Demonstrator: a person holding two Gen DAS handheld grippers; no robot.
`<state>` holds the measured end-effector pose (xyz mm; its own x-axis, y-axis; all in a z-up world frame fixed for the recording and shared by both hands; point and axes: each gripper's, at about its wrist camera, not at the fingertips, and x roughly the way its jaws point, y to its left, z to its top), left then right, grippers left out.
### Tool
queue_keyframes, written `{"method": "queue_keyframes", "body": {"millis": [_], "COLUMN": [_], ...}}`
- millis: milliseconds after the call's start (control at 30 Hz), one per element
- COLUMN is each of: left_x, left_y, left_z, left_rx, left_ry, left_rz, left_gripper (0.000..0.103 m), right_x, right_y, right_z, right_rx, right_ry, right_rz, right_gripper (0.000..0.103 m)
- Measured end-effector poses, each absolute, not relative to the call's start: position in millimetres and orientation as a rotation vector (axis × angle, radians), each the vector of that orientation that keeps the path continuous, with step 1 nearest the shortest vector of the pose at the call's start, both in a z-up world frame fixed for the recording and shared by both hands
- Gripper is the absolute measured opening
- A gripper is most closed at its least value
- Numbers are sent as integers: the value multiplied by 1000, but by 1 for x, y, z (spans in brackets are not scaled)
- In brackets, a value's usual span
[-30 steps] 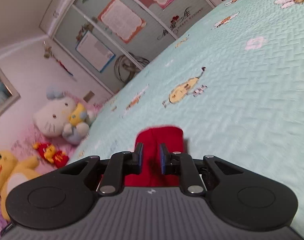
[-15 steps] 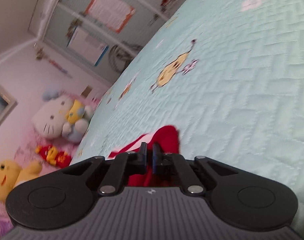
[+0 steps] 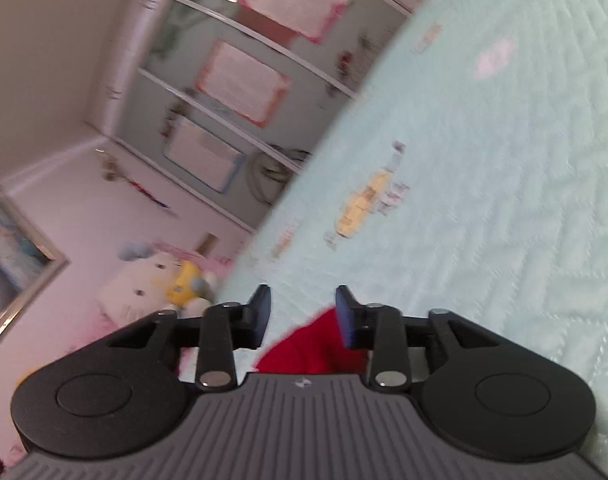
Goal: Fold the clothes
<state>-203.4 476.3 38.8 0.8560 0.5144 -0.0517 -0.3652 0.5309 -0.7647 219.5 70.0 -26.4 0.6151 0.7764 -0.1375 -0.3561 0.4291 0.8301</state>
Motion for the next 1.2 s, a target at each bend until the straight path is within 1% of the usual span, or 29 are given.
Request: {"method": "queue_keyframes", "body": {"millis": [133, 167, 200, 267, 333, 433, 567, 700, 733, 867, 967, 1067, 1200], "left_x": [-193, -191, -189, -186, -183, -182, -182, -180, -179, -177, -176, -174, -173], "left_y": [482, 483, 484, 482, 482, 485, 488, 486, 485, 485, 488, 491, 494], "left_z": [27, 24, 22, 19, 16, 12, 10, 11, 11, 11, 8, 5, 3], "left_rx": [-869, -870, -866, -843, -819, -824, -823, -795, -784, -771, -784, -794, -805], "left_ry": [-129, -114, -102, -89, -76, -62, -55, -49, -48, -48, -37, -23, -14], "left_rz": [548, 553, 559, 572, 587, 596, 609, 607, 604, 602, 603, 604, 606], "left_gripper": [5, 5, 5, 5, 5, 5, 5, 5, 5, 7, 9, 11, 15], "right_x": [210, 203, 196, 182, 181, 207, 240, 236, 232, 230, 229, 226, 226], "right_y": [96, 106, 116, 135, 135, 120, 112, 117, 125, 151, 181, 207, 213], "right_z": [-5, 4, 13, 28, 29, 25, 22, 32, 38, 53, 72, 87, 88], "right_rx": [653, 558, 462, 267, 235, 322, 279, 289, 239, 79, -140, -420, -596], "right_ry": [549, 534, 518, 467, 441, 522, 653, 640, 616, 640, 660, 654, 699], "right_rz": [813, 798, 779, 718, 663, 668, 626, 631, 641, 771, 868, 889, 917], "right_gripper": [38, 42, 48, 51, 53, 53, 54, 54, 54, 54, 59, 59, 59]}}
